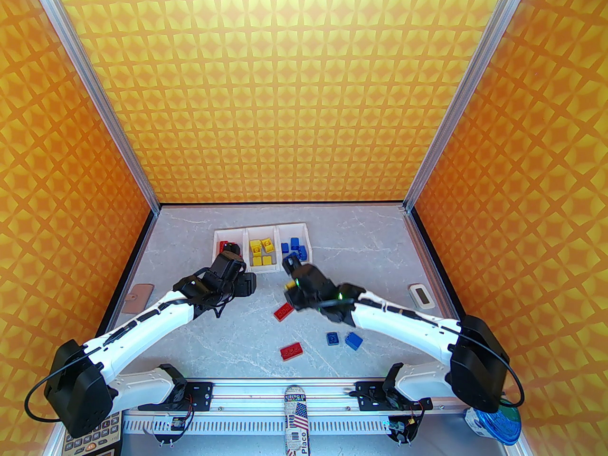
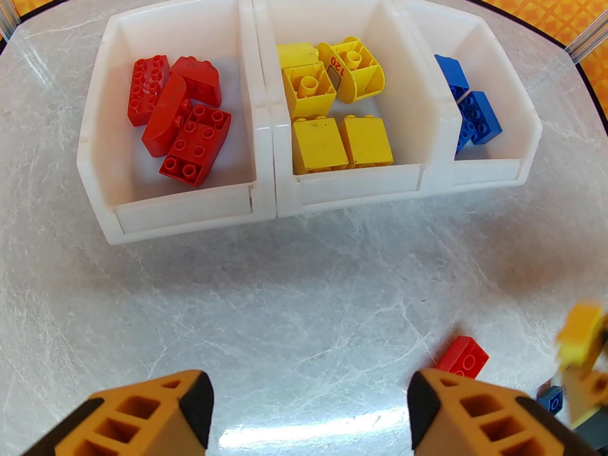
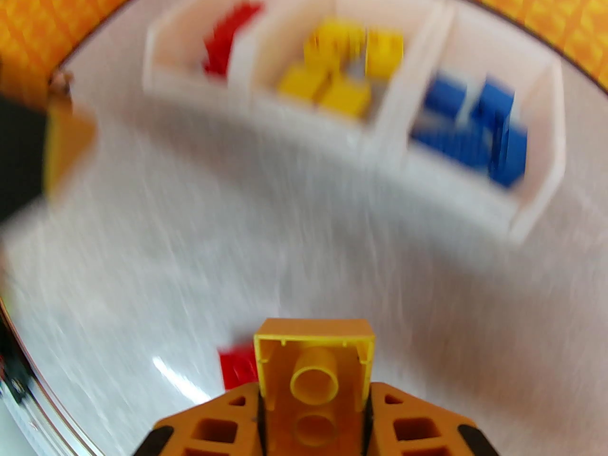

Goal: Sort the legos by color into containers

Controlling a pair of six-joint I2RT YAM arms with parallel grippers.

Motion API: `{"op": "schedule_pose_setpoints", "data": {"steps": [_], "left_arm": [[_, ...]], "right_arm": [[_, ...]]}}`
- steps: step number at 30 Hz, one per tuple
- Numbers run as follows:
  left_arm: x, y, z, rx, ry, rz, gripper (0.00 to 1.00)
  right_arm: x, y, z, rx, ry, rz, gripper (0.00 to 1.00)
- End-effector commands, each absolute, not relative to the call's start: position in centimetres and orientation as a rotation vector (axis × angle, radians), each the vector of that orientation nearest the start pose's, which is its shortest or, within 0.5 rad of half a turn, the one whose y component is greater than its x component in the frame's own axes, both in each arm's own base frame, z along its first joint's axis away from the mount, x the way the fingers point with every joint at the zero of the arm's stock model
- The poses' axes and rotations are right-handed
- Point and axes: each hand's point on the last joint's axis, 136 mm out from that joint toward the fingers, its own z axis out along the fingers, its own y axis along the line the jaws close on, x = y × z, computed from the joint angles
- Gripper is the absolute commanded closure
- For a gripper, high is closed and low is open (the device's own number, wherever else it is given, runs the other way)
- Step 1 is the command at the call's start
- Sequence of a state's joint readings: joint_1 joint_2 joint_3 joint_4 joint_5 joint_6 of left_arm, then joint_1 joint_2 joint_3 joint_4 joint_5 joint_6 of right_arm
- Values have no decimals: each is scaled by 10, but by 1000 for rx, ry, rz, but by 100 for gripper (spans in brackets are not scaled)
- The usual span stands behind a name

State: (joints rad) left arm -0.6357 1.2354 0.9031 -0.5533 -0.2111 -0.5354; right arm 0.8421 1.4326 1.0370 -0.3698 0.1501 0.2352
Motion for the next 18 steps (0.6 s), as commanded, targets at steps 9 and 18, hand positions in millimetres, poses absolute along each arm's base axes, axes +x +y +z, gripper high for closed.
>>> {"op": "schedule_pose_setpoints", "data": {"steps": [9,18], "left_arm": [[279,-157,152,-11,2460,-234,28],[278,-155,157,-4,2457,-225,28]], "right_arm": [[397,354,189,-619,2194,403,75],[463,377,162,-527,2238,436,71]]}}
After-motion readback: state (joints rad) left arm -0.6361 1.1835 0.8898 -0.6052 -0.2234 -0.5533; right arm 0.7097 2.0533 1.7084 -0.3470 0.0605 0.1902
